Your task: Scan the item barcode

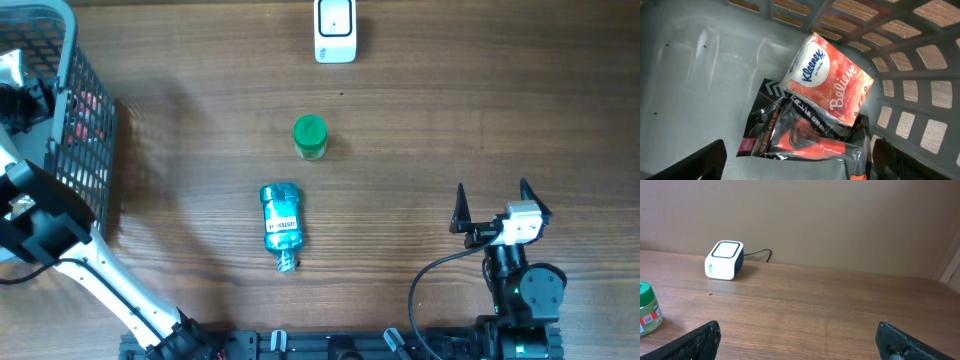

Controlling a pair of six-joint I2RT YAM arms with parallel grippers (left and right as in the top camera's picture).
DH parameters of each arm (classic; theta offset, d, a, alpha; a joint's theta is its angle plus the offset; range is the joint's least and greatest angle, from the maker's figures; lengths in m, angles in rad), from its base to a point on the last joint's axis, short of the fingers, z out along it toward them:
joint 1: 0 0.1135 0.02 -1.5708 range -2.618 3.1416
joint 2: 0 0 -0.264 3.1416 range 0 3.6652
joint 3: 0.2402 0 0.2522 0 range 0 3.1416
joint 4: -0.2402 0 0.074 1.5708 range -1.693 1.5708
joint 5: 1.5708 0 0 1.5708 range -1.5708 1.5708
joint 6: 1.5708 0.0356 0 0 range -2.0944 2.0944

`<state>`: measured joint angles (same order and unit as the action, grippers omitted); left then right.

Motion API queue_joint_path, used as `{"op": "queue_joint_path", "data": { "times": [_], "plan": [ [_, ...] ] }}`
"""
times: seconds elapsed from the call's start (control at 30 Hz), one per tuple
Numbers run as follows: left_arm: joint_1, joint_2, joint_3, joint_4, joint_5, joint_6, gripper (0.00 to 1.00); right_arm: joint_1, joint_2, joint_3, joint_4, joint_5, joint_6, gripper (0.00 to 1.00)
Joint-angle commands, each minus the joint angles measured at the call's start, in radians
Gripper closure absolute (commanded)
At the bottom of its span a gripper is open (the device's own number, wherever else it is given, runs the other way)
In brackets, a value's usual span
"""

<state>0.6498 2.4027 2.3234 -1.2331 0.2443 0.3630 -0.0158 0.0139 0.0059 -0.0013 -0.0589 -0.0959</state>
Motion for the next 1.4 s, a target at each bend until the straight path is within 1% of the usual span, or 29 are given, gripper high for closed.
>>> {"op": "queue_joint_path", "data": {
  "times": [0.0,0.03,0.2,0.27,0.43,0.6,0.83,0.97,1.23,1.37],
  "plan": [
    [0.001,0.015,-0.058,0.011,0.013,-0.003,0.03,0.007,-0.004,-0.001,0.002,0.006,-0.009,0.0],
    [0.0,0.018,-0.08,0.022,0.013,-0.003,0.0,0.007,-0.004,0.0,0.002,0.006,-0.009,0.0],
    [0.0,0.02,-0.284,0.174,0.012,0.0,0.0,0.007,-0.004,-0.001,0.002,0.006,-0.009,0.0],
    [0.0,0.02,-0.322,0.207,0.012,0.0,0.0,0.007,-0.004,-0.001,0.002,0.006,-0.009,0.0],
    [0.0,0.02,-0.336,0.221,0.012,0.011,0.0,0.007,-0.004,0.0,0.002,0.006,-0.008,0.0],
    [0.0,0.02,-0.336,0.218,-0.019,0.015,0.0,0.007,-0.004,-0.001,0.002,0.006,-0.009,0.0],
    [-0.008,0.008,-0.336,0.171,-0.017,0.026,0.0,0.007,-0.004,-0.001,0.002,0.006,-0.009,0.0],
    [-0.009,-0.07,-0.336,0.164,-0.013,0.026,0.0,0.007,-0.004,0.0,0.002,0.006,-0.009,0.0],
    [-0.026,-0.35,-0.336,0.19,0.002,0.022,0.0,0.007,-0.004,-0.001,0.002,0.006,-0.009,0.0],
    [-0.025,-0.384,-0.336,0.209,0.002,0.022,0.0,0.007,-0.004,-0.001,0.002,0.006,-0.009,0.0]
  ]
}}
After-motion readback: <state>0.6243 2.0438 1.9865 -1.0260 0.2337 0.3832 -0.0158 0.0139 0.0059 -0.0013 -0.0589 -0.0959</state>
